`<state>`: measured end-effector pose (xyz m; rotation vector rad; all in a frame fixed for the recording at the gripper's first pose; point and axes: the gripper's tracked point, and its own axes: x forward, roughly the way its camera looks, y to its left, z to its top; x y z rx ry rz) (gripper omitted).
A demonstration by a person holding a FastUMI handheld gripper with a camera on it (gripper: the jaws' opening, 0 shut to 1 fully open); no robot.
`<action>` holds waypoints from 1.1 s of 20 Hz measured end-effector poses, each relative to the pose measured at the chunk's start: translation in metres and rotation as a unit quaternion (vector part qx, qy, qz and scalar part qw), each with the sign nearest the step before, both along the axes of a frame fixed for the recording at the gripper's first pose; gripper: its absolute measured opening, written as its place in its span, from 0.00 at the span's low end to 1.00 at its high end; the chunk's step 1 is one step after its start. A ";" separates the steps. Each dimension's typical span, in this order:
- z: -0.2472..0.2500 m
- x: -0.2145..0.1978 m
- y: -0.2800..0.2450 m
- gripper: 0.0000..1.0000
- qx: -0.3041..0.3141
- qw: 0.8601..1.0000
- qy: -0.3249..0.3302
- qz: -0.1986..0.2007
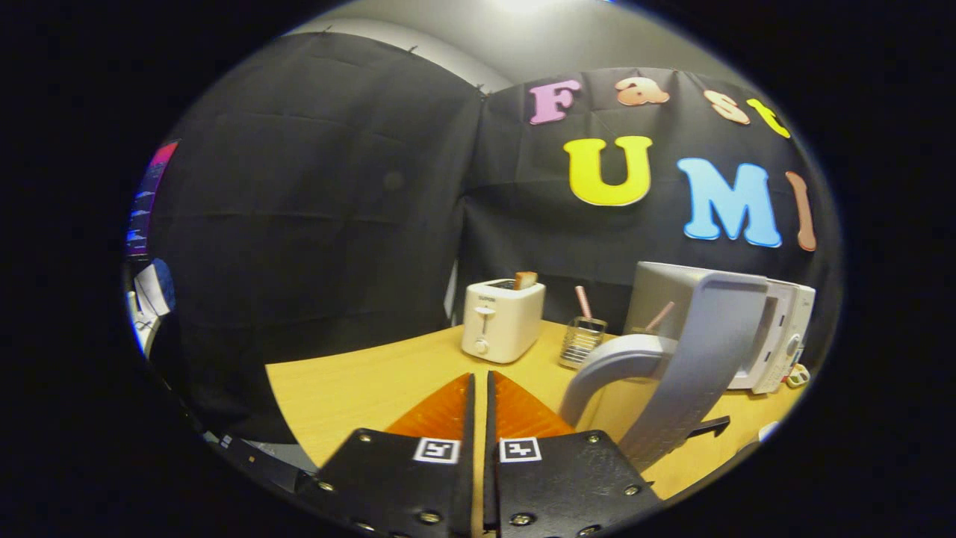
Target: Open the microwave, put the food inside, and close the microwave door.
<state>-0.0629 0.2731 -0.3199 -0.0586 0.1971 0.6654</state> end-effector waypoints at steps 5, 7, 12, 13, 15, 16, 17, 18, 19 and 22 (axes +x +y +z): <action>-0.002 0.003 -0.028 0.04 -0.001 1.000 0.002 -0.030; -0.006 0.006 -0.044 0.03 0.010 0.999 0.013 -0.041; -0.004 0.024 -0.104 0.03 -0.004 0.996 0.005 -0.093; -0.005 0.027 -0.115 0.03 -0.008 0.995 0.004 -0.102; -0.003 0.037 -0.141 0.03 -0.015 0.992 -0.002 -0.126; -0.003 0.042 -0.154 0.03 -0.019 0.990 -0.004 -0.138; -0.002 0.047 -0.166 0.03 -0.022 0.989 -0.005 -0.149; -0.001 0.053 -0.176 0.03 -0.024 0.987 -0.007 -0.160; 0.000 0.059 -0.187 0.03 -0.025 0.985 -0.009 -0.170; 0.005 0.074 -0.219 0.03 -0.032 0.978 -0.020 -0.204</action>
